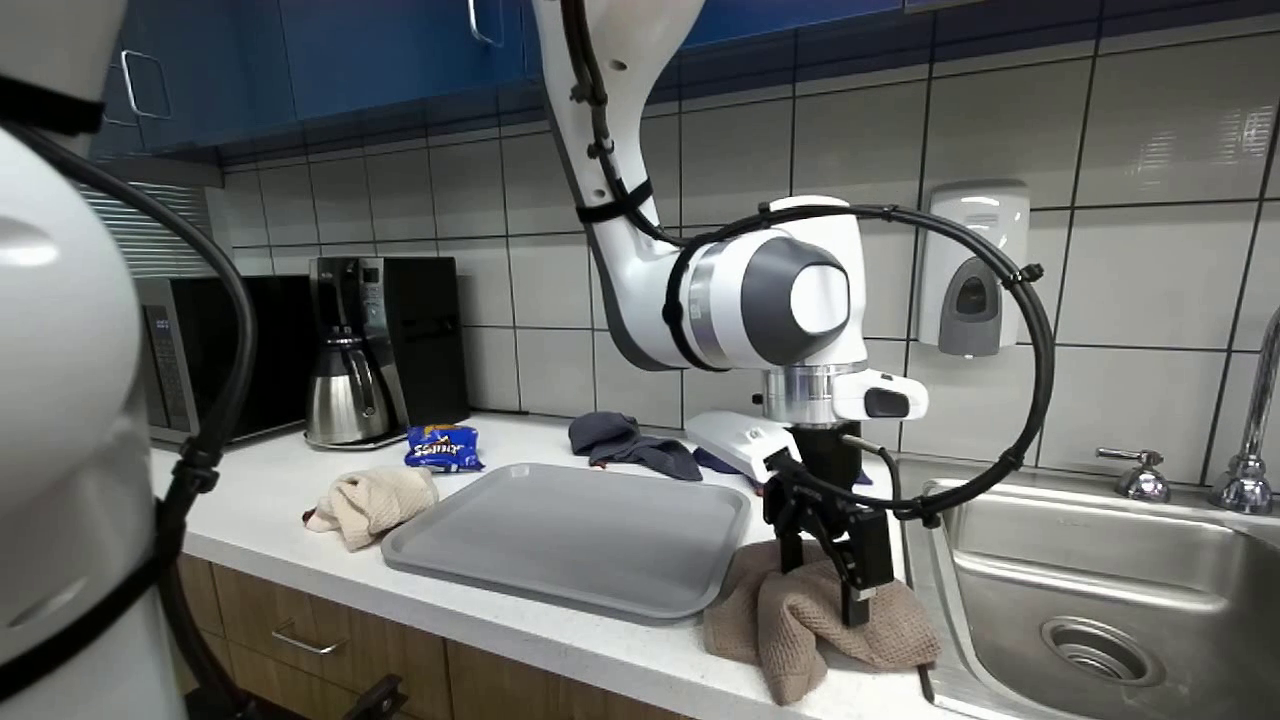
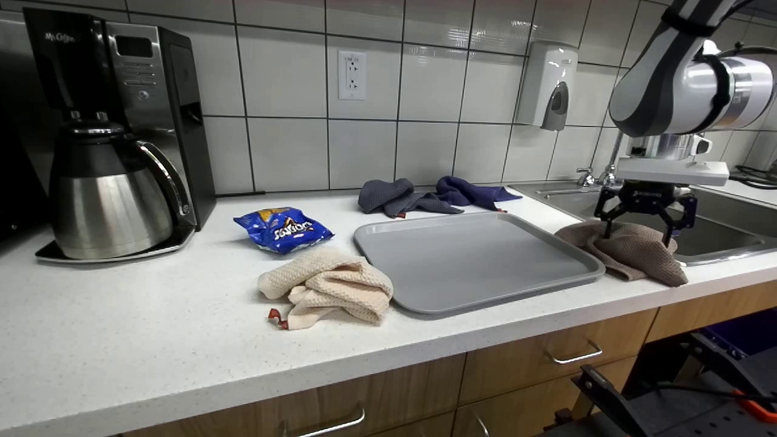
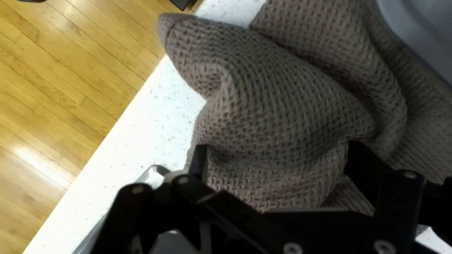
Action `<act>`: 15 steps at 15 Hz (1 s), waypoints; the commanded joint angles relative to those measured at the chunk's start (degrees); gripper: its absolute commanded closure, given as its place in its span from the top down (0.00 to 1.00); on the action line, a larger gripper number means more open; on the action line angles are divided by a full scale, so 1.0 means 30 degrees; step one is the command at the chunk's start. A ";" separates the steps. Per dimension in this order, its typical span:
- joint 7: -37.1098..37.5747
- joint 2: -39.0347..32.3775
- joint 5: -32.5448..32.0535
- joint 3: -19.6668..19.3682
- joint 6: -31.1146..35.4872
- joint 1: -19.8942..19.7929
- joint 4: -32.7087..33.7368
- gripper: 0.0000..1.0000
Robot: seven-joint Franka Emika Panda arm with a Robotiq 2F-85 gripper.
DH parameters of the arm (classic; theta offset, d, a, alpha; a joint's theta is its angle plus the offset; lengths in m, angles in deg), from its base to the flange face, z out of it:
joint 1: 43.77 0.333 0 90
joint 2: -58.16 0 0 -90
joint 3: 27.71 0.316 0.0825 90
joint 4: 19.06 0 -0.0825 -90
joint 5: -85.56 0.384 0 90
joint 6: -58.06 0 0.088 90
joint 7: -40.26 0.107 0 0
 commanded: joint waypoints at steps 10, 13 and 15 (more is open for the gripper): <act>0.0001 -0.1859 0.0797 -0.0462 0.0131 0.0842 0.1108 0.92; -0.0023 -0.1822 0.0773 -0.0511 0.0087 0.0908 0.1127 0.56; -0.0035 -0.1788 0.0779 -0.0533 0.0086 0.0941 0.1153 0.42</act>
